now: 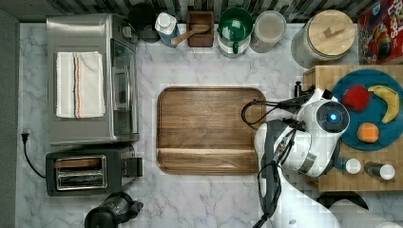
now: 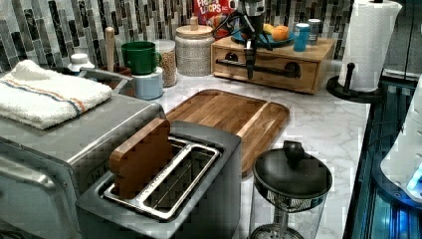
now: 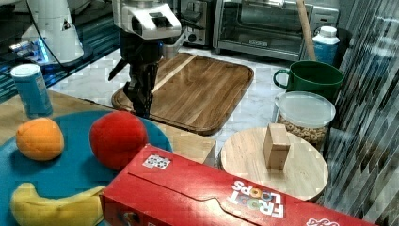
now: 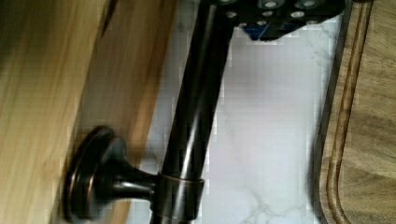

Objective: Close the drawer.

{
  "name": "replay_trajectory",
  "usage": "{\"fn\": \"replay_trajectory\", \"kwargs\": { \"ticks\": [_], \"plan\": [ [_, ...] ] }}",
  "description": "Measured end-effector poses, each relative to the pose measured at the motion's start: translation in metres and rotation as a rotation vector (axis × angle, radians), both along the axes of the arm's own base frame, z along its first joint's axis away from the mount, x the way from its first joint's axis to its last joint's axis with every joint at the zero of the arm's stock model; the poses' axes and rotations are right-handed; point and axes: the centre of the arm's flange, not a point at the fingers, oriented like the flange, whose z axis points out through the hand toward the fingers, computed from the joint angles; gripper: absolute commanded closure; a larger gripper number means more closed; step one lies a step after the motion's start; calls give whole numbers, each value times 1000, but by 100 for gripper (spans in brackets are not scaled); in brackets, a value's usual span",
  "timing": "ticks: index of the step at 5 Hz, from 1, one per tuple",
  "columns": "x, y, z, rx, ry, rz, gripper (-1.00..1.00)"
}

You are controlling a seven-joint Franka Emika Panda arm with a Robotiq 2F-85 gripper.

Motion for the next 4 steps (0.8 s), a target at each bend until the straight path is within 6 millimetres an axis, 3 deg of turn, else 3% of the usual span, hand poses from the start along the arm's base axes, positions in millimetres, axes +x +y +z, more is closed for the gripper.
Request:
{"fn": "replay_trajectory", "kwargs": {
  "ticks": [4],
  "plan": [
    [2, -1, -1, 1, 9, 4, 100]
  ]
}}
